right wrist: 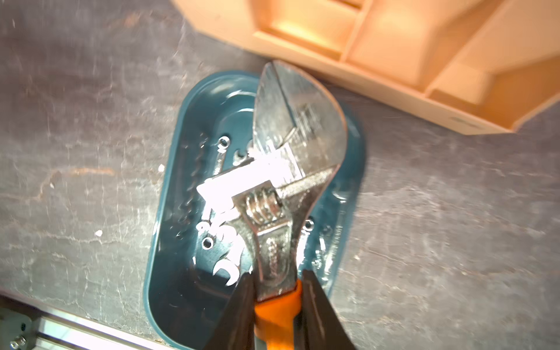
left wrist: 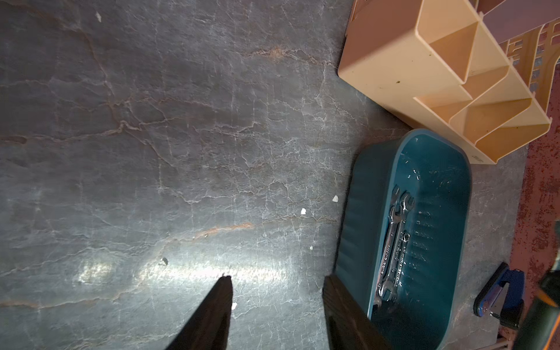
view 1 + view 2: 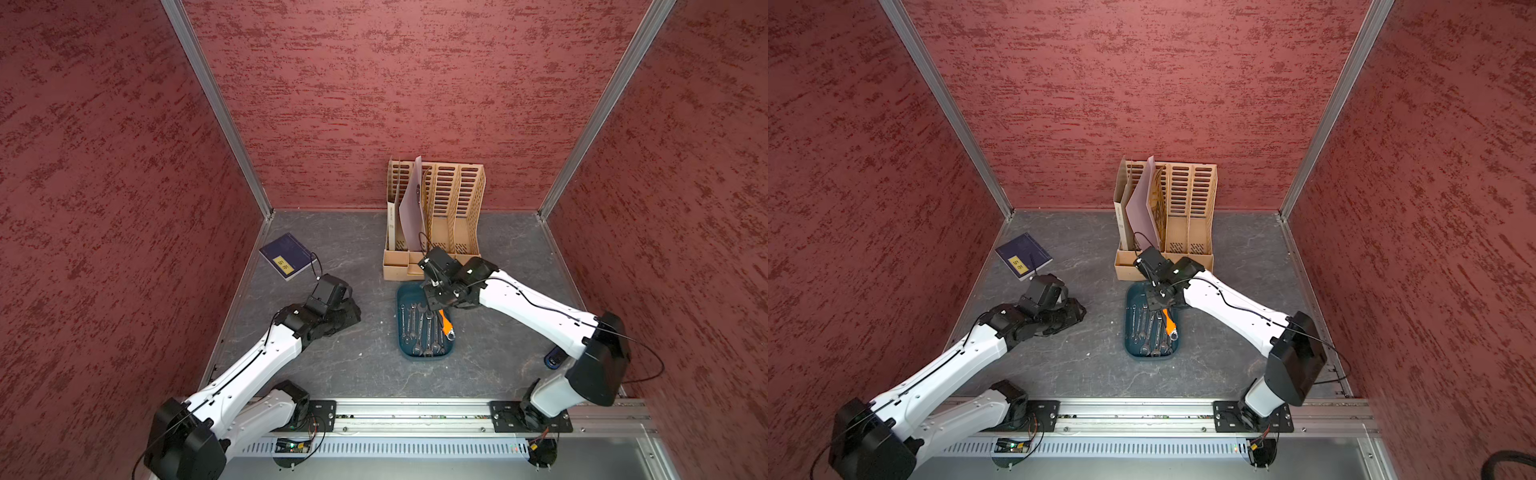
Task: Take out the wrench from the storage box
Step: Pick up the wrench from the storage box, then place the wrench at the center of the board.
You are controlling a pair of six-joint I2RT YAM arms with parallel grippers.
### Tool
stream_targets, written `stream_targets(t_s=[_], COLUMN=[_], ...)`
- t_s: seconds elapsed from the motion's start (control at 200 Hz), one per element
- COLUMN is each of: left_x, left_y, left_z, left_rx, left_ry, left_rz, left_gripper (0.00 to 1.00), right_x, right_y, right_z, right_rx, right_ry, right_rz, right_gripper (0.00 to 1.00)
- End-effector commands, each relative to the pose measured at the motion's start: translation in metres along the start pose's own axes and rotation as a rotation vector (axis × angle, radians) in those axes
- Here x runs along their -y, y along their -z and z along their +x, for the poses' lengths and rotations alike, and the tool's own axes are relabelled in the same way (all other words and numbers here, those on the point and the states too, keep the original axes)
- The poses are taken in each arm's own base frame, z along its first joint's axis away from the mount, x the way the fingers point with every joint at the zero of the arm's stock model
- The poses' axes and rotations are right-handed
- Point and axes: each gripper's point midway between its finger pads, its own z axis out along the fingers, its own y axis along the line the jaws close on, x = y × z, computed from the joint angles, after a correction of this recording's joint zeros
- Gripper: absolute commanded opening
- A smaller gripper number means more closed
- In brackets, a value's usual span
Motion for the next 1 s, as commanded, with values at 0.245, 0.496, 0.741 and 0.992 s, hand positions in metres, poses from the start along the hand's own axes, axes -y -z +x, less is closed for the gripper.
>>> stream_targets(t_s=[0.245, 0.496, 0.741, 0.992], left_x=[0.005, 0.011, 0.020, 0.032], left_y=[0.002, -0.004, -0.005, -0.008], left_z=[-0.004, -0.001, 0.000, 0.001], left_rx=[0.003, -0.011, -0.013, -0.021], left_ry=[0.006, 0.001, -0.018, -0.038], left_rz=[0.013, 0.010, 0.004, 0.008], left_gripper=[0.52, 0.52, 0.52, 0.52], right_x=[0.086, 0.094, 0.094, 0.096], right_y=[-0.017, -0.071, -0.103, -0.117], right_z=[0.014, 0.039, 0.053, 0.063], right_rx=[-0.004, -0.113, -0.175, -0.210], right_ry=[-0.290, -0.341, -0.348, -0.354], right_rz=[0.022, -0.003, -0.005, 0.001], right_gripper=[0.05, 0.04, 0.06, 0.09])
